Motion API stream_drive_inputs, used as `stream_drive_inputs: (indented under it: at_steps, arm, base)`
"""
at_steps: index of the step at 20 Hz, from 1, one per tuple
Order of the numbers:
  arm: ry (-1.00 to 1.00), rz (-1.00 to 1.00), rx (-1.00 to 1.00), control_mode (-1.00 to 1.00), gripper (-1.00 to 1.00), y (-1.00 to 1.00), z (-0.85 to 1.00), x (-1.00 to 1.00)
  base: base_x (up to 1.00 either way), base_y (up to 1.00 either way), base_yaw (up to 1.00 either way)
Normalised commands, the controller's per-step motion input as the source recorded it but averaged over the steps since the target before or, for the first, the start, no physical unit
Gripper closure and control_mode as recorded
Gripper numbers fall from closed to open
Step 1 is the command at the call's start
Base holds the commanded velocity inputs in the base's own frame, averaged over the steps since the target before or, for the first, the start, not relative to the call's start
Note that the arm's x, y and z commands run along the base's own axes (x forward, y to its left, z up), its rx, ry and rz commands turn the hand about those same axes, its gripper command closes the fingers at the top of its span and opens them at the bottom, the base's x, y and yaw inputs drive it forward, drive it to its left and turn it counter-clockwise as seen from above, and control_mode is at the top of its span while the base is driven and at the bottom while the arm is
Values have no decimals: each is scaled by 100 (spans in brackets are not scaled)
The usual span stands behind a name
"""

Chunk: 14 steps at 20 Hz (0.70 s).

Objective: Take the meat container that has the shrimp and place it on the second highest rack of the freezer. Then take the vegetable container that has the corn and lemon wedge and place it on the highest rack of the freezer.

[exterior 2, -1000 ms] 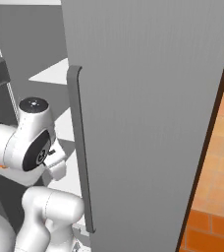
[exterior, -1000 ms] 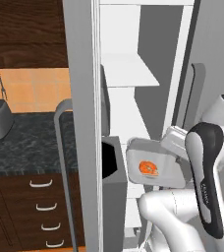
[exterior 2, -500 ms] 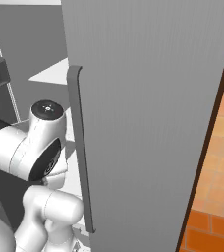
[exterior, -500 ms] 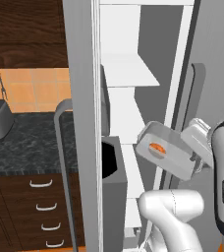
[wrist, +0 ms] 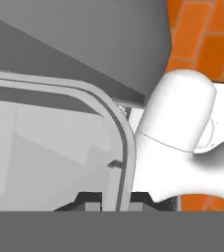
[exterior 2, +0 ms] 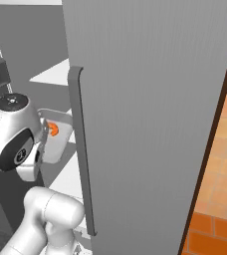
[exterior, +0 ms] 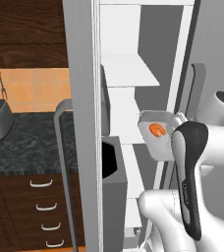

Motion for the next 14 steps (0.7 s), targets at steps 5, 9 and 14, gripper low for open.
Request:
stream_drive_inputs:
  at_steps: [5, 9, 14]
  arm:
    - [2, -1, 2, -100, 100, 25, 0, 55]
    - [8, 2, 1, -100, 100, 23, 0, 100]
    - [2, 4, 0, -100, 100, 7, -30, 96]
  base:
    - [0, 0, 0]
    - [0, 0, 0]
    - [0, 0, 0]
